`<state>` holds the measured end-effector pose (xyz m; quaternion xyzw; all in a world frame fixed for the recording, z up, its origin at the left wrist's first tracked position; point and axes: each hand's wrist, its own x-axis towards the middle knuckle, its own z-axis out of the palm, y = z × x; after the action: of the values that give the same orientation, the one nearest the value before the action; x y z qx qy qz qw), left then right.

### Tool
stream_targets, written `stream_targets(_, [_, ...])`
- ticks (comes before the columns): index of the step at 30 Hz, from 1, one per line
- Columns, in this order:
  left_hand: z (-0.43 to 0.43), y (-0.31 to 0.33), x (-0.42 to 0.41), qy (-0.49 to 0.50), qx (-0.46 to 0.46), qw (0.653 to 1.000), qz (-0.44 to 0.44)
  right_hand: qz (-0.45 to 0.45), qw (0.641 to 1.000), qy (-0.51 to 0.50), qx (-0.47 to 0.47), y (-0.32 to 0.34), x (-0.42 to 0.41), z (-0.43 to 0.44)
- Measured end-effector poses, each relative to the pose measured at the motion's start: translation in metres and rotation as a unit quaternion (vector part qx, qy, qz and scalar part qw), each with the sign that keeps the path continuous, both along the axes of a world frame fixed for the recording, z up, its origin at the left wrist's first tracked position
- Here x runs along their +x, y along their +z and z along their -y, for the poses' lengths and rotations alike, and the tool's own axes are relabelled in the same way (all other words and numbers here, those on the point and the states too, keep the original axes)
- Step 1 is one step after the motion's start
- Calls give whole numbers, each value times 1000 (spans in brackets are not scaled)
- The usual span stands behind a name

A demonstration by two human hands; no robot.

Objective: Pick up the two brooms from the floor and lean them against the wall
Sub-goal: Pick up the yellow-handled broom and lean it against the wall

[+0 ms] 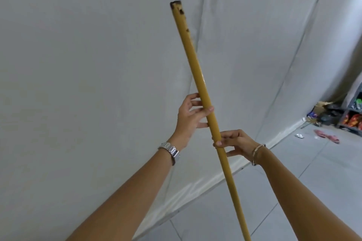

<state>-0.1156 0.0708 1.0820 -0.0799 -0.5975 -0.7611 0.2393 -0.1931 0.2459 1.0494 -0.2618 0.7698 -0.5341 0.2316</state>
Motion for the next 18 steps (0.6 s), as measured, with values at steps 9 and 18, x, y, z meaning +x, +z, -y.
stream_targets(9, [-12,35,32,-100,-65,993,-13,-19,999,1,-44,24,37,-23])
stream_targets(18, [-52,106,68,-98,-114,985,-81,-93,985,-1,-145,77,82,-55])
